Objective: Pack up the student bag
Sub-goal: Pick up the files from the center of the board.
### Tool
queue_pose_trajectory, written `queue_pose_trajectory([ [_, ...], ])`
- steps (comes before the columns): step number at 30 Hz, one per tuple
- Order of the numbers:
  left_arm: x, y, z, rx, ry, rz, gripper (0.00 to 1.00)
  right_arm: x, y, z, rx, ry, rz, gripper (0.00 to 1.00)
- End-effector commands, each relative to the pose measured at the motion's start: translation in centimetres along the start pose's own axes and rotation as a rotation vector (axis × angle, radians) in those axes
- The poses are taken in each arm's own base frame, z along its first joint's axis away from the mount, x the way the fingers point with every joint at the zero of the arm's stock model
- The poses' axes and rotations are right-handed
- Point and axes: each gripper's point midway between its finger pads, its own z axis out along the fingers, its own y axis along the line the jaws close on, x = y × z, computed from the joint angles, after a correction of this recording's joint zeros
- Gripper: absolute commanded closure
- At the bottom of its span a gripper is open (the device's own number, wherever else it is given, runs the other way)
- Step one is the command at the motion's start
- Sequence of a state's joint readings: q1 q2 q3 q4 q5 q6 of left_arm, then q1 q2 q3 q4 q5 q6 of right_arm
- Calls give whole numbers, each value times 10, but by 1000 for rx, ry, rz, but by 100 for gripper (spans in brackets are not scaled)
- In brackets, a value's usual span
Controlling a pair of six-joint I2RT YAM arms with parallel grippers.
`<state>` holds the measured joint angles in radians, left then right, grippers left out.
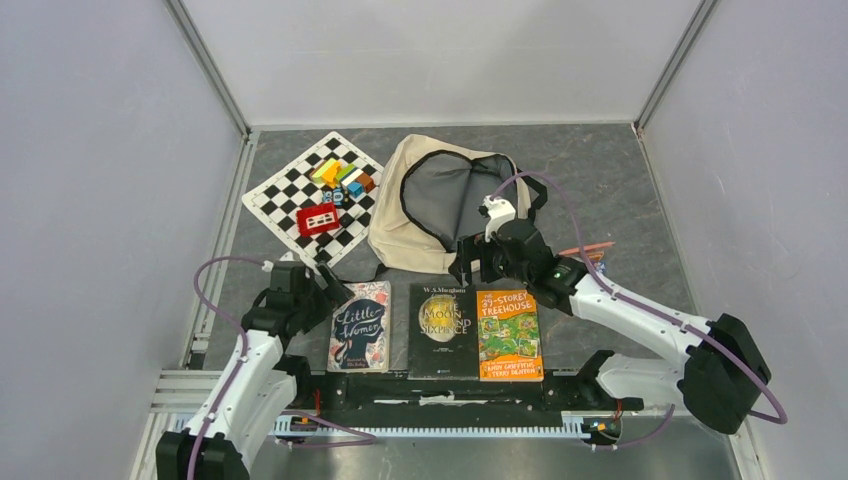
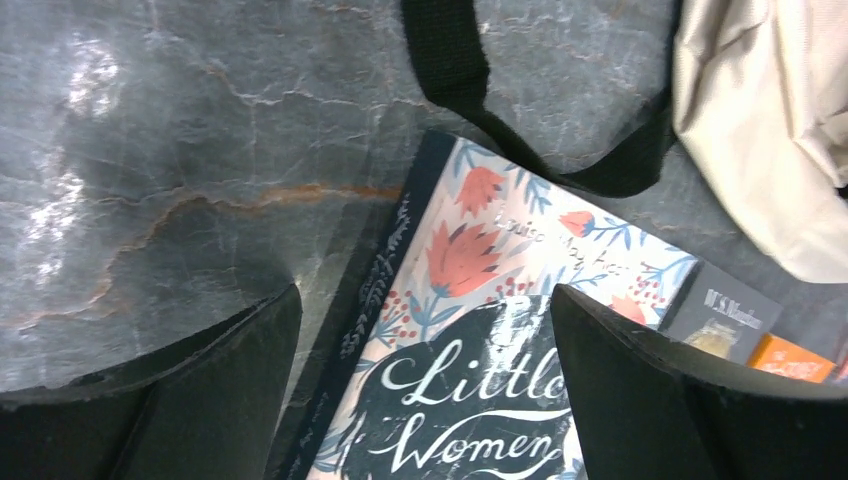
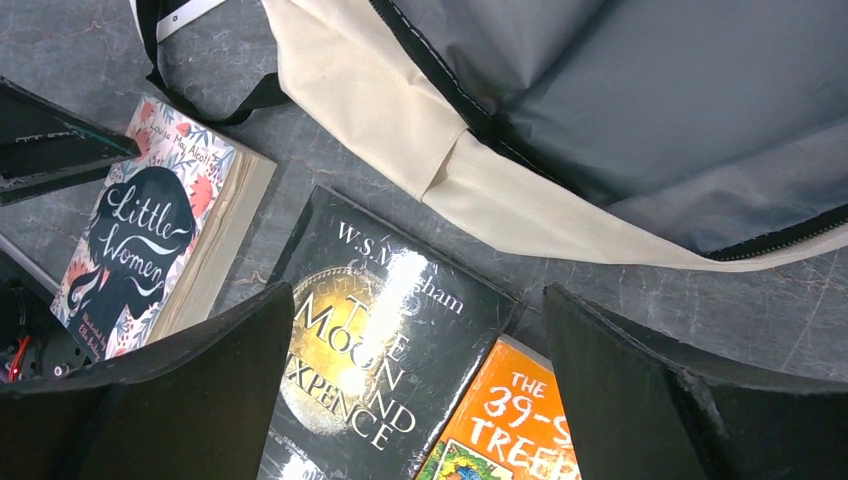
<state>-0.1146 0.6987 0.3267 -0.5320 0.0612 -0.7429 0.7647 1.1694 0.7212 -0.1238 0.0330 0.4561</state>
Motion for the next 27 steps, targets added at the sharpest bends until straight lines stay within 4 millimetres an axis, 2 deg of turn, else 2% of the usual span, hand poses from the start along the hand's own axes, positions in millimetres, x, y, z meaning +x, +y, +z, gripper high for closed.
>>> queue_pose_trajectory([
  [1, 5, -20, 3, 103, 27, -38, 0, -9, 13, 2, -44, -35, -3, 2],
  [9, 22, -48, -4, 267, 87, -94, 0, 4, 18, 7, -58, -12, 10, 2],
  [13, 29, -54, -7, 297, 89, -116, 0, 13, 27, 12, -81, 8, 9, 7],
  [17, 38, -68, -8, 345, 105, -129, 0, 25, 40, 15, -112, 39, 15, 11],
  [18, 41, -72, -8, 352, 111, -115, 0, 23, 46, 17, -128, 24, 24, 11],
  [21, 53, -83, -8, 361, 140, -69, 0, 33, 62, 20, -184, 39, 54, 14],
  [24, 55, -86, -7, 339, 150, 4, 0, 46, 76, 24, -259, 58, 129, 17],
  [27, 53, -79, -7, 288, 145, 64, 0, 57, 85, 28, -296, 79, 183, 22],
])
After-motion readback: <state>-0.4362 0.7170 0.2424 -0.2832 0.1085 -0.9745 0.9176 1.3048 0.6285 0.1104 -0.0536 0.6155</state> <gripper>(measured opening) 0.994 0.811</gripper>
